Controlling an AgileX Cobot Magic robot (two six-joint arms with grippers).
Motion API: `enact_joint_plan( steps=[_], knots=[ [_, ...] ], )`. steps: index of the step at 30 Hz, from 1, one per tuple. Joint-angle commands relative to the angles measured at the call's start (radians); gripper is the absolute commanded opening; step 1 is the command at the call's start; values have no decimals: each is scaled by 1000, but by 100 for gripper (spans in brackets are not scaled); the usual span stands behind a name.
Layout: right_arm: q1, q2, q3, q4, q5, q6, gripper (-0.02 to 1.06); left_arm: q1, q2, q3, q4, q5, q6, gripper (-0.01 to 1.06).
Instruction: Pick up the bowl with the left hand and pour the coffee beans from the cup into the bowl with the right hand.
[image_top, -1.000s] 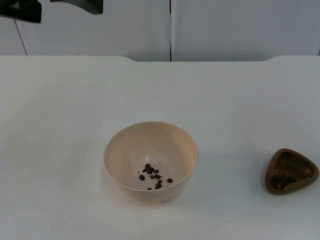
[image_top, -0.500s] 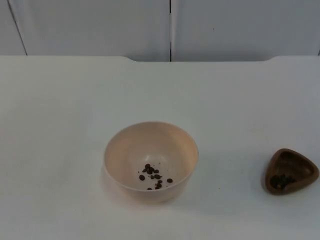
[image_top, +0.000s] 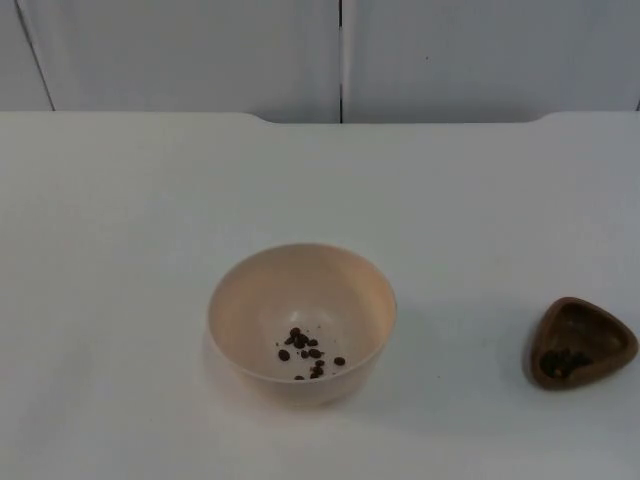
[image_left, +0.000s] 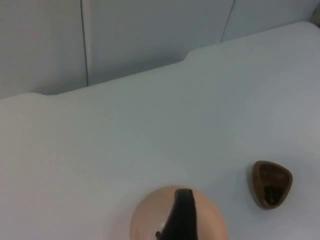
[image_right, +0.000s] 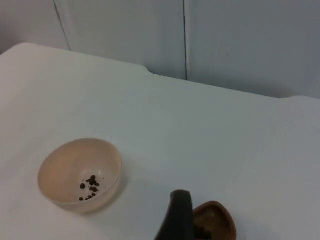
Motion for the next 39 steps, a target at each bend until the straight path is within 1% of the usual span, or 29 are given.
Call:
enact_joint_plan(
  steps=[1,3,5,6,7,10,11,14,18,20,21,23,24,28,29,32,35,39],
  knots=[
    [-3,-68,36,46,-4,-48,68,-5,-48,27,-16,0,13,71],
    [-3,-142,63,84,7,-83,68,-5,-100,79,-16,-21,13,71],
    [-3,-202,73,107,48,-101,68,-5,-163,141,-10,-34,13,71],
    [-3,-231,73,107,72,-101,68,-5,-199,165,-8,-41,13,71],
    [-3,-231,73,107,72,-101,68,-5,-199,165,-8,-41,13,71],
    [-3,-294,73,101,180,-142,68,-5,-294,226,7,-46,13,71],
    [-3,-294,73,101,180,-142,68,-5,-294,226,7,-46,13,71],
    [-1,-294,83,112,222,-142,68,-5,-375,257,24,-46,13,71],
    [1,-294,136,134,192,-154,68,-5,-449,261,29,-26,13,71],
    [1,-294,176,146,197,-166,68,-5,-483,262,29,-7,13,71],
    [1,-294,186,154,220,-183,68,-5,-493,262,29,14,13,71],
    [1,-294,191,158,220,-187,68,-5,-513,262,38,72,13,71],
    [1,-294,191,158,220,-187,68,-5,-513,262,38,72,13,71],
    [1,-294,191,156,220,-186,68,-5,-524,266,61,188,13,71],
    [1,-294,191,156,220,-186,68,-5,-524,266,61,188,13,71],
    [1,-294,191,156,220,-186,68,-5,-524,268,83,281,13,71],
    [1,-294,191,156,220,-186,68,-5,-529,284,83,290,13,71],
    [1,-294,191,156,220,-186,68,-5,-591,369,83,290,13,71]
  ],
)
